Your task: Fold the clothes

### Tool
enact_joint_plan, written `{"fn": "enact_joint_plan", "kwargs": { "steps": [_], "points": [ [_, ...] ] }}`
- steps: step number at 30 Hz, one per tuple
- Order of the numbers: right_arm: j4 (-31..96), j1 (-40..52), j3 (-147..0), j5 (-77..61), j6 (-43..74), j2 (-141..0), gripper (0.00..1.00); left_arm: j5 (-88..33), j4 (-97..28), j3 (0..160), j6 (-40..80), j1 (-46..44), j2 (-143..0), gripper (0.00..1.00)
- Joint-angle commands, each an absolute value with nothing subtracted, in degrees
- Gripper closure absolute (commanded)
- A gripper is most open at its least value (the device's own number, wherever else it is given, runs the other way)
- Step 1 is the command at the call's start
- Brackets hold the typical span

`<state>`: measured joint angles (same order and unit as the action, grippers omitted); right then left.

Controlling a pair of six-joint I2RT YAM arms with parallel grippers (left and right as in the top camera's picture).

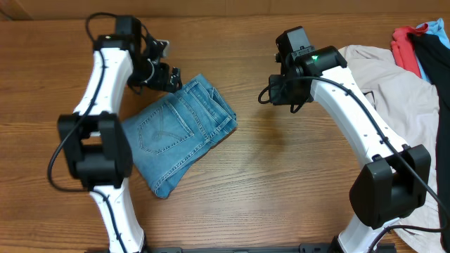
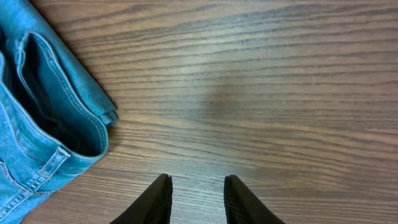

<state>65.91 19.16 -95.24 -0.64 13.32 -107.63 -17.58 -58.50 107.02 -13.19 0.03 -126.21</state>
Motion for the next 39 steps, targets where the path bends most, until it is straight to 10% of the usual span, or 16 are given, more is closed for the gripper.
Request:
{"fn": "enact_joint_plan", "kwargs": {
  "steps": [1, 8, 11, 14, 16, 39],
  "points": [
    [66.5, 19.2, -96.0, -0.3, 13.8, -107.3, 0.69, -19.1, -56.8, 109.8, -16.7, -0.3, -130.5, 0.00],
    [66.5, 19.2, -96.0, -0.3, 13.8, -107.3, 0.69, -20.9, -59.8, 109.8, -16.8, -0.7, -136.8, 0.04],
    [66.5, 19.2, -96.0, -0.3, 13.8, -107.3, 0.69, -20.8, -62.7, 109.8, -17.0, -1.3, -138.6, 0.33],
    [66.7, 19.2, -96.0, -0.3, 13.8, -107.3, 0.69, -20.2, -65.2, 109.8, -19.3, -1.5, -139.3, 0.83],
    [66.9, 19.2, -96.0, -0.3, 13.8, -107.3, 0.69, -18.0, -65.9, 109.8, -18.8, -1.2, -138.9, 0.95],
    [68.5, 19.1, -96.0, -0.1, 13.8, -107.3, 0.69, -3.0, -63.2, 110.0, 6.3, 33.2, -128.6, 0.96]
  ]
}}
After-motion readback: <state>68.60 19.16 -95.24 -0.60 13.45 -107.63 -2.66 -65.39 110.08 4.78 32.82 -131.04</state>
